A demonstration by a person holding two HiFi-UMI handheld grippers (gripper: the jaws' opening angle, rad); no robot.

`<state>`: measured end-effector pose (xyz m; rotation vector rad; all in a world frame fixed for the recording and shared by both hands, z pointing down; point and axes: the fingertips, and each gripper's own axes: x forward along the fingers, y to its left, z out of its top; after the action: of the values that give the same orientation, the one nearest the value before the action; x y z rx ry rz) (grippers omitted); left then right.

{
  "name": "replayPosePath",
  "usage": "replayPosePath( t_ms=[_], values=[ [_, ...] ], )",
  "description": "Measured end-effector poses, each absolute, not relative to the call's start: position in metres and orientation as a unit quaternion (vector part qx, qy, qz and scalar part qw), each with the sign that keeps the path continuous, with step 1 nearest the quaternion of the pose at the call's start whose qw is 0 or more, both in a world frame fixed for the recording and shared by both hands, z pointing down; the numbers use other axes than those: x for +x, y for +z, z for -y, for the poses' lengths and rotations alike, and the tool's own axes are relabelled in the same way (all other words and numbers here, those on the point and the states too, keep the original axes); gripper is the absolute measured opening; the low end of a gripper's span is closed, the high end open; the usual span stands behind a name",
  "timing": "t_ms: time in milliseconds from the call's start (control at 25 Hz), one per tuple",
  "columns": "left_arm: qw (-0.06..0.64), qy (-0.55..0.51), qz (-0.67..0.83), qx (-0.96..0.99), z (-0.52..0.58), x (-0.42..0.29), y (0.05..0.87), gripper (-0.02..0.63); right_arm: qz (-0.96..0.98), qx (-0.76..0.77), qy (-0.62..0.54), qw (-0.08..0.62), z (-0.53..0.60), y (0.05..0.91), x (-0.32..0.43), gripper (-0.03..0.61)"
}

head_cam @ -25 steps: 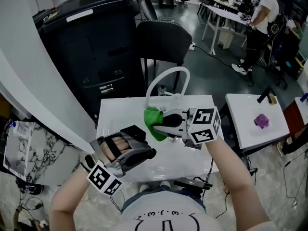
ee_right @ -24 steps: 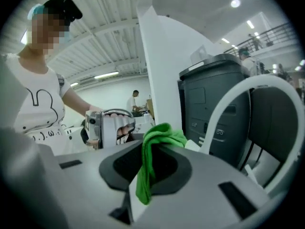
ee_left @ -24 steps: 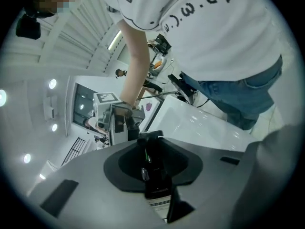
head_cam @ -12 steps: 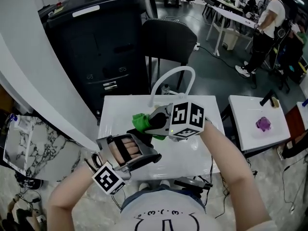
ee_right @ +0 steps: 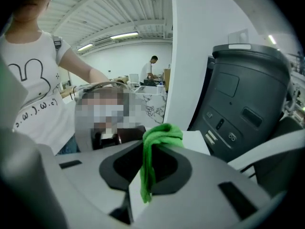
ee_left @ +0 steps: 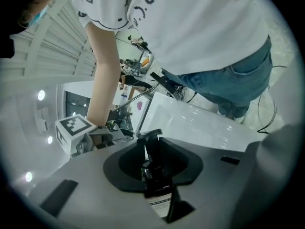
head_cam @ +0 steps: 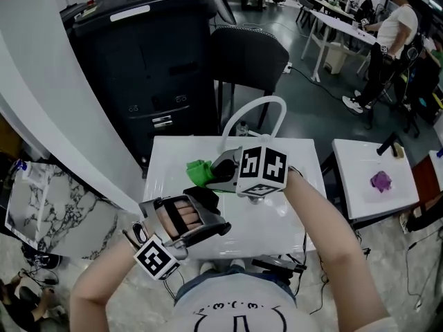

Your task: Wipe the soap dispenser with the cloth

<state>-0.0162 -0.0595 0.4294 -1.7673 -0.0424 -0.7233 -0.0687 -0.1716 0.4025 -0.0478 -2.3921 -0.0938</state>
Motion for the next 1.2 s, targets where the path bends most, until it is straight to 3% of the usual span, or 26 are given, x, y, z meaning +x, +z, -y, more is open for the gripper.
replayPosePath(
  t_ms=[600,1200],
  values=[
    [0.63,-0.307,0.037,-0.712,0.06,-0.002,0.435,0.109,0.907,-0.165,-0.042,0.386,0.112,0.389,-0.064,0.048],
    [0.621,-0.321,0.033,-0.715,0.057,-0.003,0.44,0.11,0.913,-0.066,-0.055,0.398,0.176,0.419,-0.109,0.048]
  ],
)
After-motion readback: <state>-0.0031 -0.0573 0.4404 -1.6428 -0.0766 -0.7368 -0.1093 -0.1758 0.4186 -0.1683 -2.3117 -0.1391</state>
